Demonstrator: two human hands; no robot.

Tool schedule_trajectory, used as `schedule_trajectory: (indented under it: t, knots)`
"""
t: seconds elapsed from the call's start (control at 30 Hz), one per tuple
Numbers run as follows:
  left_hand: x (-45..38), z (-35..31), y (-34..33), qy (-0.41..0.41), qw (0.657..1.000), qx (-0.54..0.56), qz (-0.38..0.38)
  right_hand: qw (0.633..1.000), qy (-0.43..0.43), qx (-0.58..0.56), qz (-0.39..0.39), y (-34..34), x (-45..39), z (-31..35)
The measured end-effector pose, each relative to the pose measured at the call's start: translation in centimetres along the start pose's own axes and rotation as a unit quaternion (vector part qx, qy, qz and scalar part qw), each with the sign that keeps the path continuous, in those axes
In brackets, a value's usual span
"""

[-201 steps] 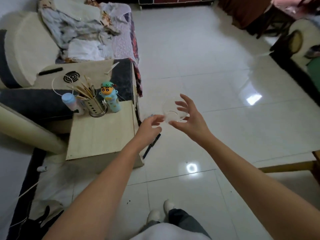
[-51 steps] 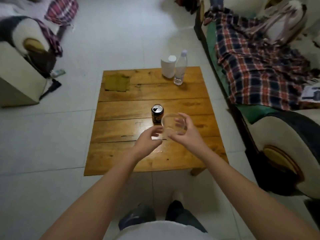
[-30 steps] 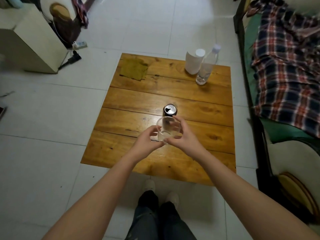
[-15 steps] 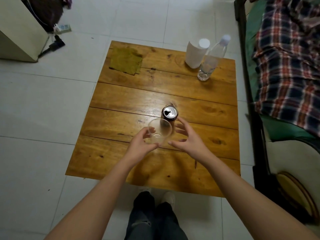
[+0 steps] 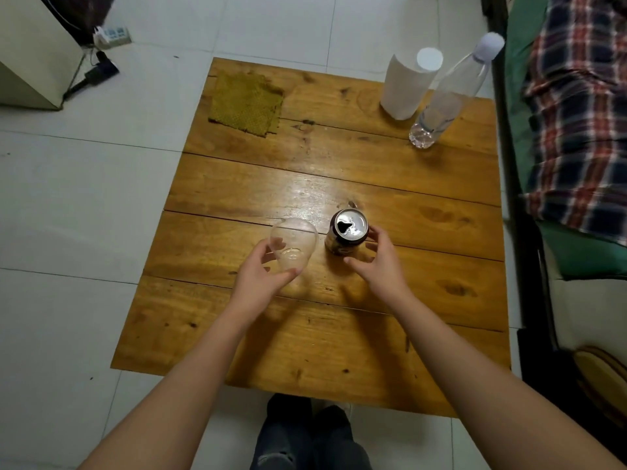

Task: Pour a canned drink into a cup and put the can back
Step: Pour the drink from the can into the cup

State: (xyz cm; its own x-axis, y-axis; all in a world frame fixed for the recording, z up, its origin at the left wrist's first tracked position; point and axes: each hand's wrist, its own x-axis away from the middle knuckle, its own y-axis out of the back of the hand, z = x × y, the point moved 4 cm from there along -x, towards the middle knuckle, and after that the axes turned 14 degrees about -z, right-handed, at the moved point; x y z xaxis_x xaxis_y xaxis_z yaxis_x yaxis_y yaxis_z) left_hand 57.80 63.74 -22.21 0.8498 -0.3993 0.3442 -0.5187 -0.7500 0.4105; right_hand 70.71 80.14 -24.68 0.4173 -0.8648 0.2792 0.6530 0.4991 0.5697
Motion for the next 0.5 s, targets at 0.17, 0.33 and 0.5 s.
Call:
schedule_trajectory:
  t: [0.17,0.33,0.5]
  knots:
    - [-1.2,0.6,0.0,0.002,1.000,0.010,-0.012,0.999,0.001,-0.040,-0.022,-2.1,-1.7,-0.9]
    - [-1.7,1.3,0.0,0.006,1.000,0.010,-0.013,0.996,-0.003,-0.081,-0.043,-3.1,-2.1,-1.4]
    - [-2.0,1.6,0.0,0.002,1.000,0.004,-0.015,0.994,0.000,-0.096,-0.050,-3.0,-1.9,-1.5]
